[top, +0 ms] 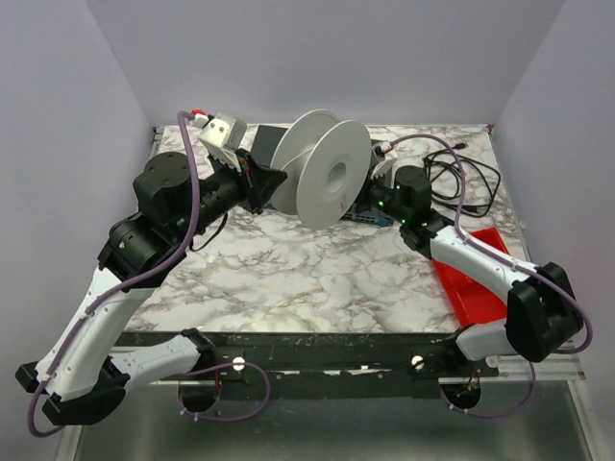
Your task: Wrap the cables
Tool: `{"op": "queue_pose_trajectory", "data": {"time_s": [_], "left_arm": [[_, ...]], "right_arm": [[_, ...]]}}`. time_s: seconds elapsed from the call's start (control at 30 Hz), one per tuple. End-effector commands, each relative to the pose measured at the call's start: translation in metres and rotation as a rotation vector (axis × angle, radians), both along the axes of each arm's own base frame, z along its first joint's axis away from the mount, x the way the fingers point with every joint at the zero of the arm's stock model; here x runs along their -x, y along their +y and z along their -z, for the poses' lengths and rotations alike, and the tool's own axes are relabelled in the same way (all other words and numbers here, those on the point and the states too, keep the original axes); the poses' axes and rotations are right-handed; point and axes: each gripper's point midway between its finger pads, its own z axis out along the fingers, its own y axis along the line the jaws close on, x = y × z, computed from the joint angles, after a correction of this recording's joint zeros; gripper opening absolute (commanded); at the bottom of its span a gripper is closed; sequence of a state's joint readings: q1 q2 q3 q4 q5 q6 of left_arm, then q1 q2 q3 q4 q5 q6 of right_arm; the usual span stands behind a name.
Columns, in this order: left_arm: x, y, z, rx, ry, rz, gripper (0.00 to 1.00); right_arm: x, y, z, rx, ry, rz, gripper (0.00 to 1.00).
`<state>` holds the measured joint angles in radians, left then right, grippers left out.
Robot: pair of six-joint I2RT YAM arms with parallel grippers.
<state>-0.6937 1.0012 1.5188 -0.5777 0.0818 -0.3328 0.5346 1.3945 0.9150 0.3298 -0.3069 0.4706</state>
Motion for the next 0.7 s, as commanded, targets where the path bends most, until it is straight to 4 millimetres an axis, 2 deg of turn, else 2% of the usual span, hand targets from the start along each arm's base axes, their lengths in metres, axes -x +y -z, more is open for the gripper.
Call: {"op": "queue_pose_trajectory", "data": {"time_s": [0.0, 0.13, 0.4, 0.67], "left_arm": [[-0.002, 0.013, -0.059, 0.149, -0.109, -0.070, 0.00], [-0.009, 0.016, -0.067, 0.168, -0.112, -0.108, 0.00], [-0.026, 0.029, -0.078, 0.198, -0.110, -0.230, 0.00], [-0.040, 0.045, -0.076, 0.235, -0.089, -0.361, 0.00]], "right_arm": [[0.009, 0.008, 0.009, -0.056, 0.027, -0.061, 0.52], [0.018, 0.009, 0.026, -0.058, 0.065, -0.086, 0.55], [0.045, 0.001, 0.065, -0.058, 0.156, -0.103, 0.55], [0.071, -0.010, 0.083, -0.059, 0.209, -0.113, 0.55]]}}
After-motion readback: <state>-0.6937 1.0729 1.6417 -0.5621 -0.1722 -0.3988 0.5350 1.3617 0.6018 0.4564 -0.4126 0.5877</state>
